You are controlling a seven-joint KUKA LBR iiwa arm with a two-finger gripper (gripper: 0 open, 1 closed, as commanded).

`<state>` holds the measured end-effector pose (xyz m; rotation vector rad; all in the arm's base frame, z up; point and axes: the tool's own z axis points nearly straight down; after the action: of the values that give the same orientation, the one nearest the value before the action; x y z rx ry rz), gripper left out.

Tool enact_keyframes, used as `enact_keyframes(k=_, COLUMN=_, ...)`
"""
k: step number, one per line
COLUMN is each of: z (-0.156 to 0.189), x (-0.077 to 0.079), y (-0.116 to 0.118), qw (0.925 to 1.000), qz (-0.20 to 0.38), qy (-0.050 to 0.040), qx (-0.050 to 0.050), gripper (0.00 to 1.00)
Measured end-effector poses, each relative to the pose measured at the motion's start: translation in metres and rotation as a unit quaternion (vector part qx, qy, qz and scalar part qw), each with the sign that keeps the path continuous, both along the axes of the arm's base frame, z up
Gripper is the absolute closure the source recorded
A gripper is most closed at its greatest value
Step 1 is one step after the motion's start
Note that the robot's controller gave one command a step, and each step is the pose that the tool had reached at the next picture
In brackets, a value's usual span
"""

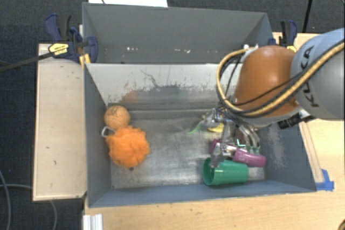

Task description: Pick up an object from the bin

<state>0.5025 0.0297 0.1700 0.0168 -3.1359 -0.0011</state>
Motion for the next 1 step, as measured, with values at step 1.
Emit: enact_keyframes(k=1, z=0.0040, x=0.0019, y=-0.0002, qw=1.0000, qz=-0.001, qy=-0.0041, qx=0.000, gripper=0.00)
